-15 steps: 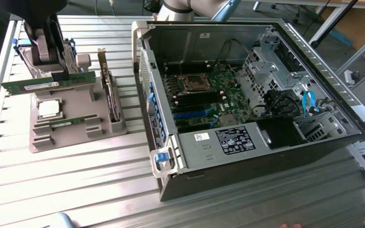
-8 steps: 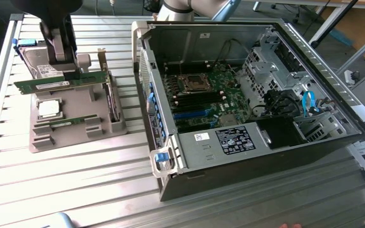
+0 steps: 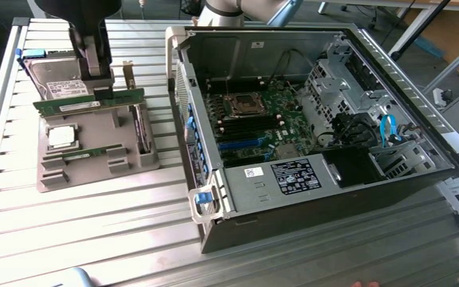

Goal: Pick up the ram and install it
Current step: 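Pick up the ram and move it above insertion slot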

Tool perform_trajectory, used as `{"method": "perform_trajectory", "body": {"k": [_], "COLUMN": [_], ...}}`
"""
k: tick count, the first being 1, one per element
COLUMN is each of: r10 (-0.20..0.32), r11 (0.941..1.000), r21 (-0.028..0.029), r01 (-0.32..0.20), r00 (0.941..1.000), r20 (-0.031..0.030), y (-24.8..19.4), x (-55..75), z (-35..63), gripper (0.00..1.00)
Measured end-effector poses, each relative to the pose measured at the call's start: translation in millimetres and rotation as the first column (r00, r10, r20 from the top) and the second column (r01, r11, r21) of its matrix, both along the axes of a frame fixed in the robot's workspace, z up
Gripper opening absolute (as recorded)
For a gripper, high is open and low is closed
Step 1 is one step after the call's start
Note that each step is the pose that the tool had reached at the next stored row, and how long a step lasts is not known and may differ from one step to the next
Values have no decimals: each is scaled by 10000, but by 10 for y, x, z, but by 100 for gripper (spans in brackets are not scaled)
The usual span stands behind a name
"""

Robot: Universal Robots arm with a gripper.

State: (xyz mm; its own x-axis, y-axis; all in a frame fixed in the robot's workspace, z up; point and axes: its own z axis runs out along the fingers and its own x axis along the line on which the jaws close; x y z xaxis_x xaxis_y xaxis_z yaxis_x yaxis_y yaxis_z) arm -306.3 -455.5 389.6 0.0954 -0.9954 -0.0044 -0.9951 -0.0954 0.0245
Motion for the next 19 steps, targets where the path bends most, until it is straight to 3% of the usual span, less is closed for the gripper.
{"method": "perform_trajectory", "body": {"k": [19], "r10": [0], "r11": [10000], "r21": [0], "r01": [0], "r00": [10000], "r20": [0], "y": [0], "x": [415], "z": [0], "gripper": [12]}}
